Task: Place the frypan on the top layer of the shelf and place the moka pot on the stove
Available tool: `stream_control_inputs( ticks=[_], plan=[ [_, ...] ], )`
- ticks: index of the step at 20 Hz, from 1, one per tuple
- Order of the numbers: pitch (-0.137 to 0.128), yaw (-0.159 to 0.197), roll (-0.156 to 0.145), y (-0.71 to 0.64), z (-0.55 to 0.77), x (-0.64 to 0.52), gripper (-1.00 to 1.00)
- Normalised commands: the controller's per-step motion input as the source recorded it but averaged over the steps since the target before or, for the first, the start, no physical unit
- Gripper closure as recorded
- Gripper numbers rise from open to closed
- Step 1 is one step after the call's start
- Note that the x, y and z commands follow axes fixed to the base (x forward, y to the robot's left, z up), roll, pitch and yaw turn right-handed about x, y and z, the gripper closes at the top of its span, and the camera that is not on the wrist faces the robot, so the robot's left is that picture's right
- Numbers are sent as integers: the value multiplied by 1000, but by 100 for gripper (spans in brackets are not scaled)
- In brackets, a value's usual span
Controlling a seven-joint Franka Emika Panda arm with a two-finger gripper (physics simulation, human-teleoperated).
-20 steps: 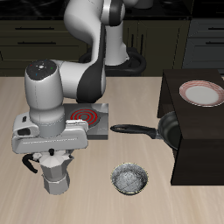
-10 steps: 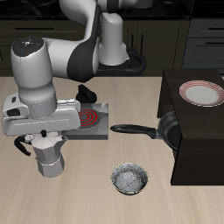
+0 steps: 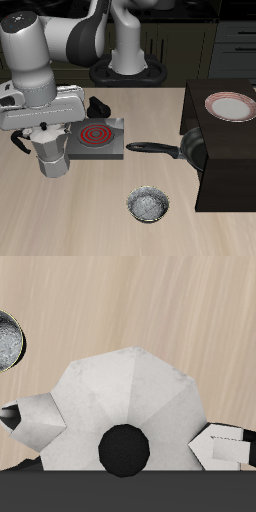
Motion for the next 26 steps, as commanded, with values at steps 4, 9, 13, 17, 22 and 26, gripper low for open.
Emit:
stream_control_inputs(
  ticks=[4,9,13,17,22,26],
  plan=[
    [-43,-15,-38,-185,121,-298,100],
    [-46,-15,-31,-75,-31,-424,100],
    [-91,14,-42,94,-43,-426,100],
    [-66,28,-34,88,-53,-418,100],
    [-52,-29,-1,75,-49,-371,100],
    [-14,23,39,152,-128,-299,100]
  ],
)
